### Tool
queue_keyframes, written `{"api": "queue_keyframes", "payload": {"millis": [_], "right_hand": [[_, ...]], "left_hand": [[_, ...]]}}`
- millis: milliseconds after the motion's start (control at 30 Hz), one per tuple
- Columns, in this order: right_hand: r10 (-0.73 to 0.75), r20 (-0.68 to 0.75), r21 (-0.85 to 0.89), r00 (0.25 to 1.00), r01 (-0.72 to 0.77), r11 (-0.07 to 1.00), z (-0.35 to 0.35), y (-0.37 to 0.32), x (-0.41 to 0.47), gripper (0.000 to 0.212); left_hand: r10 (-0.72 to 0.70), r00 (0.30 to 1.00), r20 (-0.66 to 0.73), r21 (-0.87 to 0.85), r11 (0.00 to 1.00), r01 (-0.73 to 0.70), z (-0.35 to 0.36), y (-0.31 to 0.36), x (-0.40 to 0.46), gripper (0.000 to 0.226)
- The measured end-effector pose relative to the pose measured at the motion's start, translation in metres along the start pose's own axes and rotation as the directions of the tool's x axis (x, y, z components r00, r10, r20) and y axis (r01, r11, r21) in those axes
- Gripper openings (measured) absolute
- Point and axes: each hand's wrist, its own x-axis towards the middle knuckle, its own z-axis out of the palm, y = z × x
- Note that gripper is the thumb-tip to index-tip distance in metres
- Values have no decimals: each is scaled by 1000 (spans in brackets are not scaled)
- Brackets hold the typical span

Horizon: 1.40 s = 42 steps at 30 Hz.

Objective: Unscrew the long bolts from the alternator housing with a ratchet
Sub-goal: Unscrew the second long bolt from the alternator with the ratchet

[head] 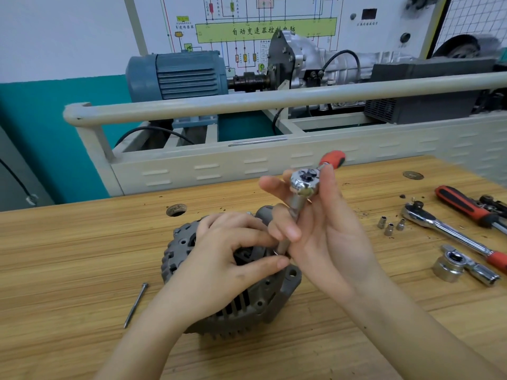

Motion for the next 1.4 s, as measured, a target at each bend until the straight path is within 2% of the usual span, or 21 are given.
{"api": "queue_keyframes", "payload": {"millis": [167,333,600,700,800,967,1233,1400], "right_hand": [[17,80,-58,997,-12,998,2,2,1,35],[1,51,-49,999,2,999,2,1,-4,30],[-7,78,8,997,6,1000,0,3,0,34],[13,79,-13,997,-12,1000,-1,3,0,39],[3,81,-62,997,2,998,0,3,-1,31],[-31,67,-48,997,35,998,0,3,-3,28],[22,88,-2,996,-22,1000,-4,1,1,33],[-9,100,-63,995,15,998,-1,2,-3,27]], "left_hand": [[-20,1000,-24,-13,1000,20,0,0,0,27],[-12,998,-54,-26,1000,10,1,1,0,19],[18,1000,8,12,1000,-18,-1,1,-1,11],[10,1000,-15,15,1000,-9,1,1,0,15],[-12,1000,-28,22,1000,13,2,1,0,19],[-26,999,-33,19,999,26,2,0,-1,29],[5,1000,1,14,1000,-5,0,1,0,15],[-26,999,-25,4,1000,27,1,0,-1,32]]}}
